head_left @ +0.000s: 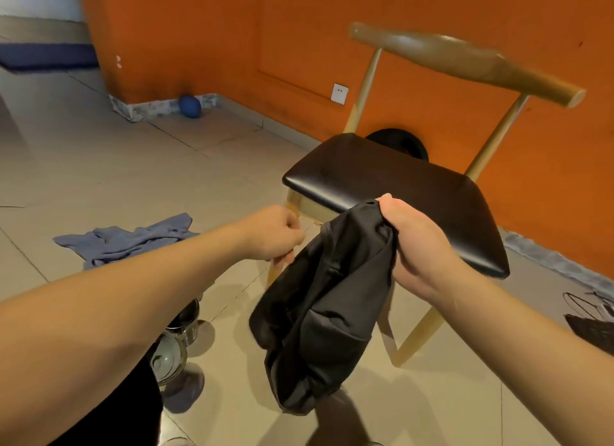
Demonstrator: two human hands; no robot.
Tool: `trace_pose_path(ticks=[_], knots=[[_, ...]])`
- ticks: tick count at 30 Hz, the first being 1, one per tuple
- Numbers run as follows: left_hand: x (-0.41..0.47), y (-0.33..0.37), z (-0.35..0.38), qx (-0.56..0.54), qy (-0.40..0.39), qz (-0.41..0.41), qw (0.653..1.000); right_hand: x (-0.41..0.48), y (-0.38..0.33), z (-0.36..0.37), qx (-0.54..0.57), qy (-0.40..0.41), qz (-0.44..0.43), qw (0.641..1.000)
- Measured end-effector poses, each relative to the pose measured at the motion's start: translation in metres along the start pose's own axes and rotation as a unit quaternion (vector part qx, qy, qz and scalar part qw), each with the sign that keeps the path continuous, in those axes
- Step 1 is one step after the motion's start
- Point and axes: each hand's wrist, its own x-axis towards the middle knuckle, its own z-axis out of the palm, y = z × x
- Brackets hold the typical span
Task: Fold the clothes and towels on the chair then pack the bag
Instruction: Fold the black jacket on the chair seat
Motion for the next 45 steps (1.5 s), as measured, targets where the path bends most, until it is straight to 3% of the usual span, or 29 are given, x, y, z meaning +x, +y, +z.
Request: trace_pose_path(ticks=[4, 7, 10, 15, 18, 21, 25, 29, 33, 36, 42, 45], knots=[[-0.02, 0.022, -0.003, -0.169, -0.105, 0.015, 0.98, 0.003, 0.006, 0.001, 0.005, 0.009, 0.004, 1.0], [-0.024, 0.024, -0.006, -0.215, -0.128, 0.037, 0.967, 0.005, 0.009, 0.001, 0.015, 0.01, 0.014, 1.0], [-0.021, 0.02, -0.003, -0.184, -0.047, 0.076, 0.979, 0.005, 0.012, 0.001, 0.01, 0.009, 0.016, 1.0], [-0.016, 0.02, -0.006, -0.214, 0.094, 0.062, 0.97, -0.003, 0.03, 0.0, -0.037, -0.001, 0.023, 0.999], [-0.017, 0.021, -0.007, -0.198, 0.137, 0.075, 0.968, -0.013, 0.047, -0.002, -0.13, -0.055, 0.092, 0.986], [-0.019, 0.018, -0.003, -0.094, 0.171, 0.097, 0.976, -0.018, 0.059, -0.002, -0.163, -0.13, 0.159, 0.965], [-0.021, 0.023, -0.005, -0.002, 0.188, 0.126, 0.974, -0.021, 0.063, -0.001, -0.226, -0.222, 0.254, 0.914], [-0.024, 0.027, -0.01, -0.023, 0.166, 0.132, 0.977, -0.011, 0.068, -0.011, -0.372, -0.149, 0.214, 0.891], [-0.021, 0.028, -0.01, -0.123, 0.138, 0.121, 0.975, 0.0, 0.058, -0.007, -0.291, -0.042, 0.107, 0.95], [-0.016, 0.028, -0.004, -0.163, 0.123, 0.107, 0.973, 0.007, 0.047, 0.002, -0.251, 0.012, 0.046, 0.967], [-0.011, 0.033, -0.003, -0.214, 0.101, 0.086, 0.968, 0.011, 0.051, -0.002, -0.273, 0.063, 0.116, 0.953], [-0.012, 0.035, 0.005, -0.238, 0.11, 0.083, 0.961, 0.01, 0.038, 0.001, -0.229, 0.043, 0.083, 0.969]])
